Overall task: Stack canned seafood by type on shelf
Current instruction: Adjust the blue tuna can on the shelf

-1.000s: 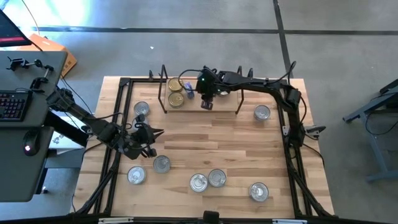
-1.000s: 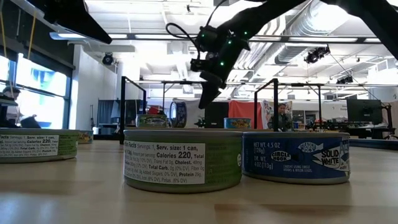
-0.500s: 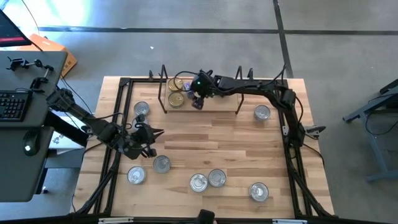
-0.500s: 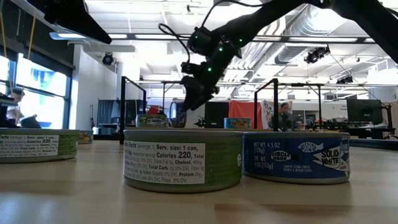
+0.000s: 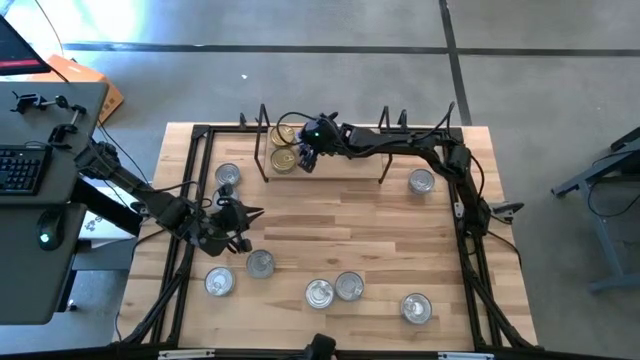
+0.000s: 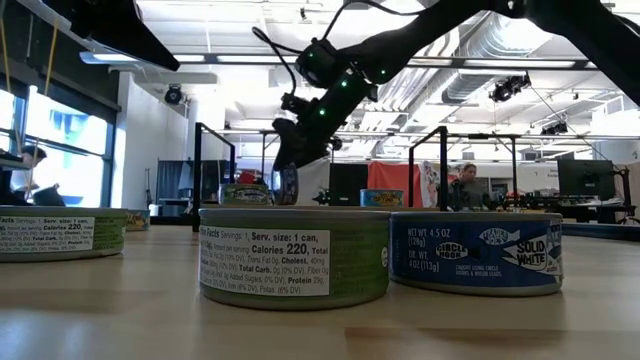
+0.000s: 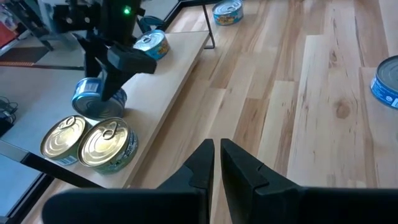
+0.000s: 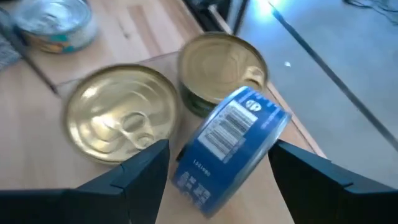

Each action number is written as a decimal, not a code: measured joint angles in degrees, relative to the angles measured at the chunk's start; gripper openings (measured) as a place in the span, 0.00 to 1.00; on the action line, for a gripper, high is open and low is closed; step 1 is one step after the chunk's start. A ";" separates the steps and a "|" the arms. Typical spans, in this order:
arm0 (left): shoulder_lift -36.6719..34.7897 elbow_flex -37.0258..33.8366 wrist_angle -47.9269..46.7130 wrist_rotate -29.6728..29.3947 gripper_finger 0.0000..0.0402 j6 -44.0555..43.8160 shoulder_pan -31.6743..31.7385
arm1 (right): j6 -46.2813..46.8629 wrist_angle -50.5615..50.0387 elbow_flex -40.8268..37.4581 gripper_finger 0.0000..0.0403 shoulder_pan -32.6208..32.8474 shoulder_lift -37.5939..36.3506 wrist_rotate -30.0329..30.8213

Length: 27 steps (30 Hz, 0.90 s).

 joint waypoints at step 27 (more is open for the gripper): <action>0.00 -0.02 0.04 -0.01 0.05 0.02 0.00 | -0.94 1.63 0.05 0.61 0.13 2.14 1.94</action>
